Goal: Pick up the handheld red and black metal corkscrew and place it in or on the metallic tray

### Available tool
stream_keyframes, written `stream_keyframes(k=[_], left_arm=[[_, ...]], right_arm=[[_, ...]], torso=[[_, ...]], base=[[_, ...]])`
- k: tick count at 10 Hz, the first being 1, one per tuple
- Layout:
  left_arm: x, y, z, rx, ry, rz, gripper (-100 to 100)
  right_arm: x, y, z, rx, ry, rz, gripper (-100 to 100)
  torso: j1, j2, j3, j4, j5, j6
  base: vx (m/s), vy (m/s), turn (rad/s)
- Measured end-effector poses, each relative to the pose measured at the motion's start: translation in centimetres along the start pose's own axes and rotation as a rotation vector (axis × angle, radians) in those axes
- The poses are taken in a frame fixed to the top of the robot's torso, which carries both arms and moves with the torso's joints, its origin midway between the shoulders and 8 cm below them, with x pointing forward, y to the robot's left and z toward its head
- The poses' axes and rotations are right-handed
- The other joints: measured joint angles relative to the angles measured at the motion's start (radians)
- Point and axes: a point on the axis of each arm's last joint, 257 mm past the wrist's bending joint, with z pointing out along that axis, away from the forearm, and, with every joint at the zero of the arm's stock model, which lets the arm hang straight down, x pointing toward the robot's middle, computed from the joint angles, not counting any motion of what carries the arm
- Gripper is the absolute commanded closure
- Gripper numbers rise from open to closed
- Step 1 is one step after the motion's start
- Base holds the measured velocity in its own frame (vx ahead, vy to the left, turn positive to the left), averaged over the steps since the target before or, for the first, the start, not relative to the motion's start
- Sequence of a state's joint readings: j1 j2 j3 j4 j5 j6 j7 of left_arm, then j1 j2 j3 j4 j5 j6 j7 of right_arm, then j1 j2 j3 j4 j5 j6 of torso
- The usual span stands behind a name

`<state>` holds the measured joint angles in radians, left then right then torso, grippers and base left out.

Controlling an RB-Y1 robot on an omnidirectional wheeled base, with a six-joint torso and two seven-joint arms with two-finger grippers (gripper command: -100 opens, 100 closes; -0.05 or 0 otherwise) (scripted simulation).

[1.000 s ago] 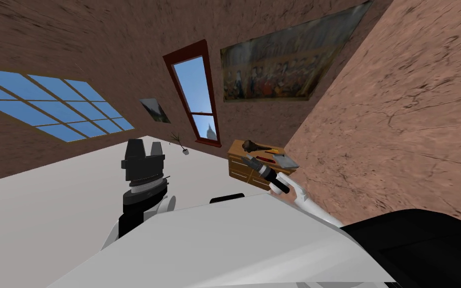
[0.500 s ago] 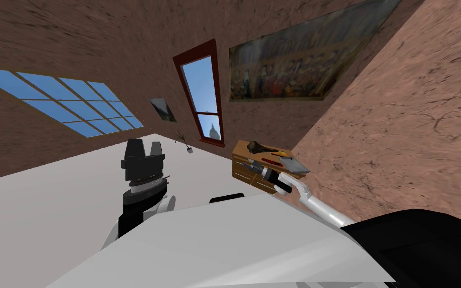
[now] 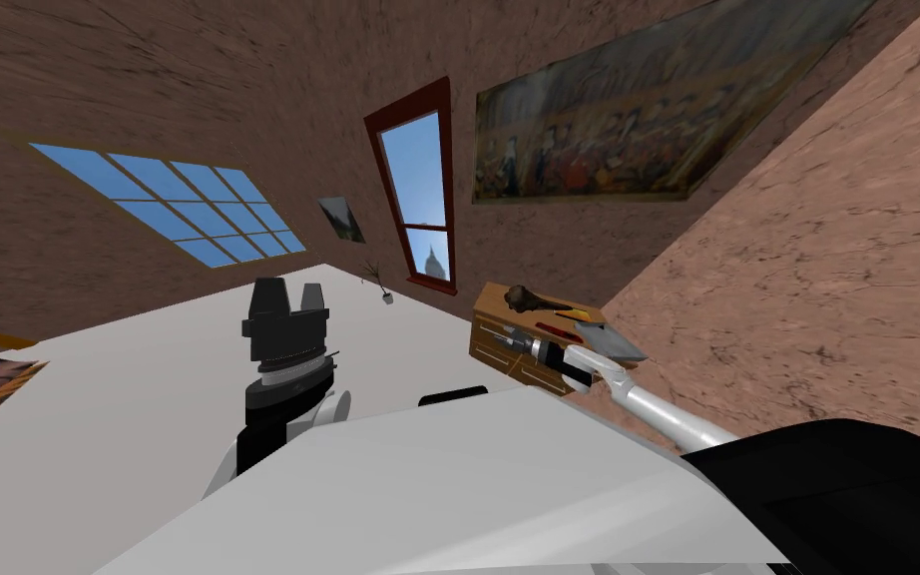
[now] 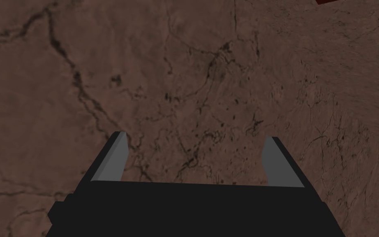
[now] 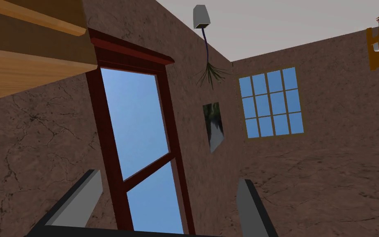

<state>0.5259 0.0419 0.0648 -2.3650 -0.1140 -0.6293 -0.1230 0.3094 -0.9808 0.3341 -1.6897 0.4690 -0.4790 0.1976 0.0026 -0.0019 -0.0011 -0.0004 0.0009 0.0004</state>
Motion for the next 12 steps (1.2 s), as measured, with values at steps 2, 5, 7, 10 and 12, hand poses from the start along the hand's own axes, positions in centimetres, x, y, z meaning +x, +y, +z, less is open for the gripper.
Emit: stream_keyframes(k=[2, 5, 7, 10, 12], left_arm=[[0.0, 0.0, 0.0, 0.0, 0.0, 0.0, 0], [0.0, 0.0, 0.0, 0.0, 0.0, 0.0, 0], [0.0, 0.0, 0.0, 0.0, 0.0, 0.0, 0], [0.0, 0.0, 0.0, 0.0, 0.0, 0.0, 0], [0.0, 0.0, 0.0, 0.0, 0.0, 0.0, 0]], right_arm=[[2.9, -2.0, -1.8, 0.029, 0.087, -0.027, -100], [5.4, -4.6, -3.8, 0.064, 0.199, -0.072, -100], [7.9, -6.4, -6.2, 0.089, 0.28, -0.097, -100], [11.3, -9.8, -10.7, 0.14, 0.43, -0.139, -100], [13.7, -12.0, -14.2, 0.171, 0.54, -0.169, -100]], torso=[[-0.001, 0.0, 0.0, 0.0, 0.0, 0.0], [-0.001, 0.001, 0.0, 0.0, 0.0, 0.001], [-0.002, 0.0, 0.0, 0.0, -0.001, 0.001], [-0.004, 0.0, 0.0, 0.0, -0.001, 0.001], [-0.006, -0.002, -0.001, 0.0, -0.001, 0.0]], base=[[0.061, 0.026, 0.098], [0.054, 0.023, 0.111], [0.064, 0.006, 0.097], [0.074, -0.015, 0.121], [0.084, -0.045, 0.111]])
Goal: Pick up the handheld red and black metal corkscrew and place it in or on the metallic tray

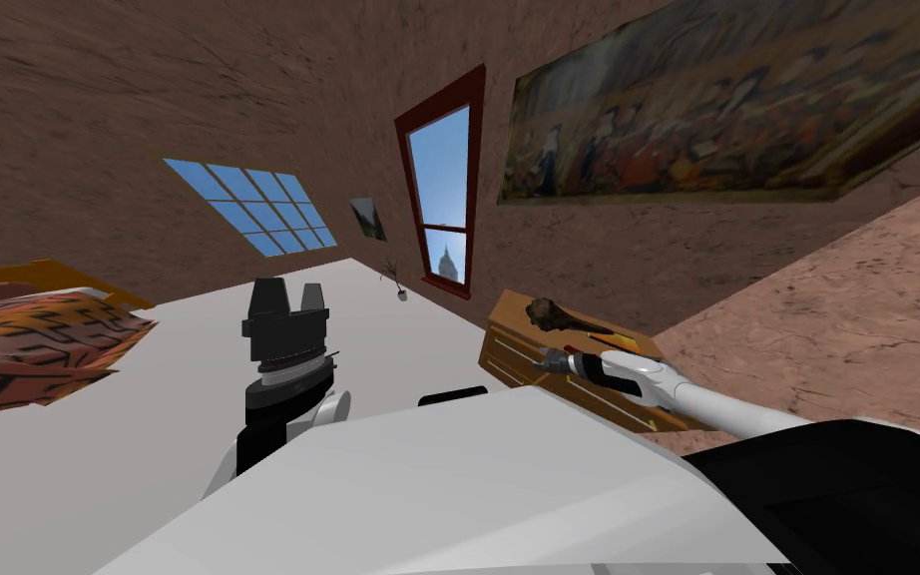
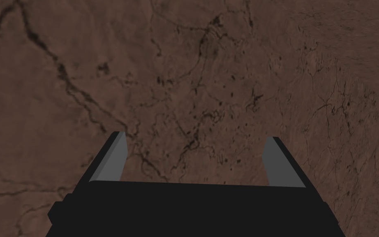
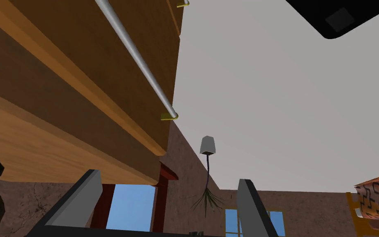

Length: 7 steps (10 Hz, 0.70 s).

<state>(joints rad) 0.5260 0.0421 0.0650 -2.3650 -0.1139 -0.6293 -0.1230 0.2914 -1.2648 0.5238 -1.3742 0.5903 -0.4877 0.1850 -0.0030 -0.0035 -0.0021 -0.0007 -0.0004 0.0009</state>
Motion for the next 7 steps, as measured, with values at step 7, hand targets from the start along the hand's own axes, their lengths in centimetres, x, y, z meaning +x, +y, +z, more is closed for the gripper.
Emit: stream_keyframes(k=[7], left_arm=[[0.0, 0.0, 0.0, 0.0, 0.0, 0.0, 0]], right_arm=[[11.1, -6.5, -8.6, 0.098, 0.313, -0.042, -100]], torso=[[-0.001, 0.003, 0.001, 0.001, 0.0, 0.0]], base=[[0.066, -0.069, 0.099]])
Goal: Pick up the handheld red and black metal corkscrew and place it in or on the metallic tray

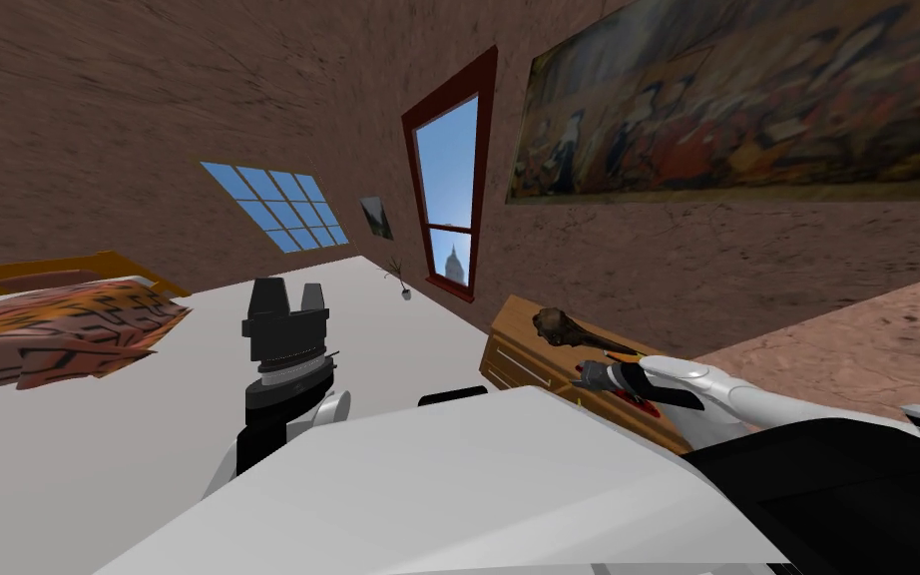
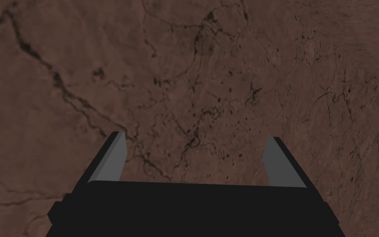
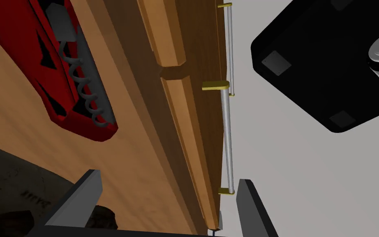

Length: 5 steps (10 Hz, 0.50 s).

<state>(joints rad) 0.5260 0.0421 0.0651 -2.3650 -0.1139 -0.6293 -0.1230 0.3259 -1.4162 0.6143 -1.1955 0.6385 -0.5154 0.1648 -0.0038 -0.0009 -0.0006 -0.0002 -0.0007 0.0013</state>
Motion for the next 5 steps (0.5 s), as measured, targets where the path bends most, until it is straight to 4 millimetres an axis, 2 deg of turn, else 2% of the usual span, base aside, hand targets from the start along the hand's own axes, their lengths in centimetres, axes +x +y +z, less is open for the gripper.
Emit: stream_keyframes(k=[2, 3, 5], left_arm=[[0.0, 0.0, 0.0, 0.0, 0.0, 0.0, 0], [0.0, 0.0, 0.0, 0.0, 0.0, 0.0, 0], [0.0, 0.0, 0.0, 0.0, 0.0, 0.0, 0]], right_arm=[[3.9, -0.5, -1.5, 0.009, 0.089, 0.001, -100], [5.1, -1.2, -1.9, 0.017, 0.108, 0.005, -100], [8.8, -0.8, -3.7, 0.003, 0.191, 0.014, -100]], torso=[[-0.002, 0.0, 0.0, 0.0, 0.0, 0.0], [-0.001, 0.001, 0.0, 0.0, -0.001, 0.0], [-0.003, 0.001, 0.001, 0.0, -0.001, 0.0]], base=[[0.047, -0.09, 0.046], [0.021, -0.099, 0.065], [0.036, -0.099, 0.05]])
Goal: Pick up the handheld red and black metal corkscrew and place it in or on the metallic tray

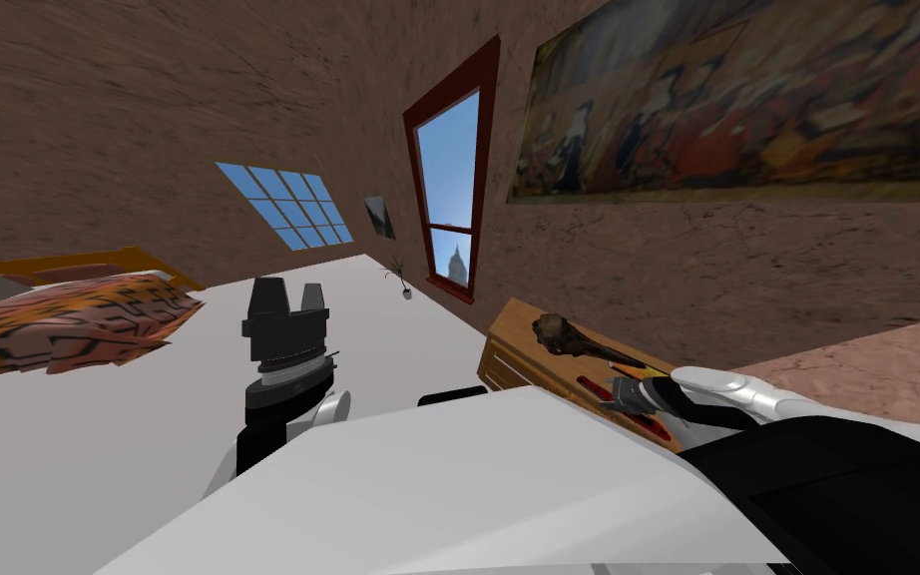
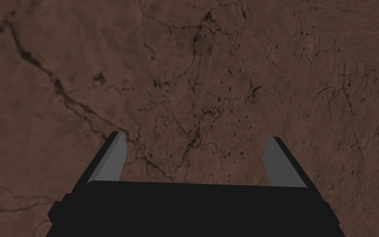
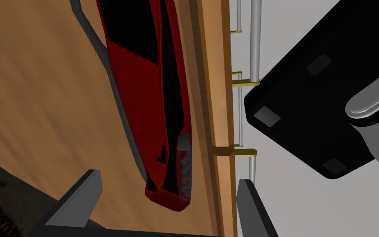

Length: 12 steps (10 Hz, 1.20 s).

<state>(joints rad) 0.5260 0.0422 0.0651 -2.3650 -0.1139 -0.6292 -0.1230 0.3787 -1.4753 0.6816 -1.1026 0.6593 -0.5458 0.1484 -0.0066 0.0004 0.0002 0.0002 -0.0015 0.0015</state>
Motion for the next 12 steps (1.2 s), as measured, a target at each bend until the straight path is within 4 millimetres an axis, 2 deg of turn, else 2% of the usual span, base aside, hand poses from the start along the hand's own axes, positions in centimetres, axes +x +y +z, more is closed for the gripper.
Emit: stream_keyframes(k=[2, 3, 4, 5, 8, 9, 12], left_arm=[[0.0, 0.0, 0.0, 0.0, 0.0, 0.0, 0], [0.0, 0.0, 0.0, 0.0, 0.0, 0.0, 0], [0.0, 0.0, 0.0, 0.0, 0.0, 0.0, 0], [0.0, 0.0, 0.0, 0.0, 0.0, 0.0, 0], [0.0, 0.0, 0.0, 0.0, 0.0, 0.0, 0], [0.0, 0.0, 0.0, 0.0, 0.0, 0.0, 0], [0.0, 0.0, 0.0, 0.0, 0.0, 0.0, 0]], right_arm=[[1.9, 0.2, 0.0, -0.005, 0.033, 0.009, -100], [3.4, 0.6, -0.1, -0.014, 0.057, 0.018, -100], [3.6, 0.6, -0.2, -0.017, 0.059, 0.018, 0], [3.6, 0.6, -0.2, -0.017, 0.059, 0.018, -100], [4.7, 2.2, 1.7, -0.018, 0.062, 0.035, -100], [4.8, 2.2, 1.8, -0.016, 0.063, 0.035, 100], [4.8, 2.3, 1.8, -0.018, 0.063, 0.033, 100]], torso=[[0.003, 0.0, 0.0, 0.0, 0.0, 0.0], [0.002, 0.0, 0.0, 0.0, 0.0, 0.0], [0.004, 0.001, 0.001, 0.0, 0.001, 0.0], [0.007, 0.002, 0.001, 0.0, 0.001, 0.0], [0.005, 0.0, 0.0, 0.0, 0.001, 0.0], [0.006, 0.001, 0.0, 0.0, 0.001, 0.0], [0.006, 0.001, 0.001, 0.0, 0.001, 0.0]], base=[[0.026, -0.068, 0.033], [0.012, -0.042, 0.012], [0.002, -0.007, 0.0], [0.01, -0.017, 0.063], [0.024, -0.027, 0.054], [0.0, 0.0, 0.0], [0.0, 0.0, 0.003]])
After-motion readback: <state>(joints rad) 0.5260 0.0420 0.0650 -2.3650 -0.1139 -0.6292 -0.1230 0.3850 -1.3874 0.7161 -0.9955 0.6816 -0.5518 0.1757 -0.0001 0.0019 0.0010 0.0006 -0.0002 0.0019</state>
